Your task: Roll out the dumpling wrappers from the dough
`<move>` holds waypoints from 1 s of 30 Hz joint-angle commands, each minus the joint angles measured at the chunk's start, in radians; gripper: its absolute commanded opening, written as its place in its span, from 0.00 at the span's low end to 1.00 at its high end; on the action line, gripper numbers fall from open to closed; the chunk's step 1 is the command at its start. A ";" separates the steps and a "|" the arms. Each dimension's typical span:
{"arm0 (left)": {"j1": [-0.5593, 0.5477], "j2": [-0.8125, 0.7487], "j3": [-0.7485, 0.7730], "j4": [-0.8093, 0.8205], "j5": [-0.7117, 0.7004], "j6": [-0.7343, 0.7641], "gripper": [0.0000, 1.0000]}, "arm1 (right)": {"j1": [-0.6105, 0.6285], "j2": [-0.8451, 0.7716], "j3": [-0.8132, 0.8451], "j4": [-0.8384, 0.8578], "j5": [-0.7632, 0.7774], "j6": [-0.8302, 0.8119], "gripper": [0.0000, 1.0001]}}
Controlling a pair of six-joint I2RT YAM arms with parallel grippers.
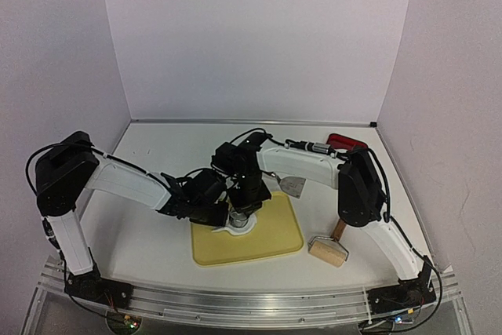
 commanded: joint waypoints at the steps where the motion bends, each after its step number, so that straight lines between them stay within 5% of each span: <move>1: -0.130 0.084 -0.154 -0.257 0.209 -0.091 0.00 | -0.008 0.154 -0.087 -0.101 0.136 0.050 0.00; 16: -0.236 -0.029 -0.278 -0.268 0.180 -0.321 0.00 | -0.027 0.113 -0.169 -0.109 0.203 0.075 0.00; 22: -0.236 -0.093 -0.270 -0.267 0.165 -0.315 0.00 | -0.036 0.088 -0.205 -0.100 0.201 0.076 0.00; 30: -0.247 -0.132 -0.287 -0.064 0.268 -0.169 0.00 | -0.053 0.109 -0.161 -0.100 0.173 0.072 0.00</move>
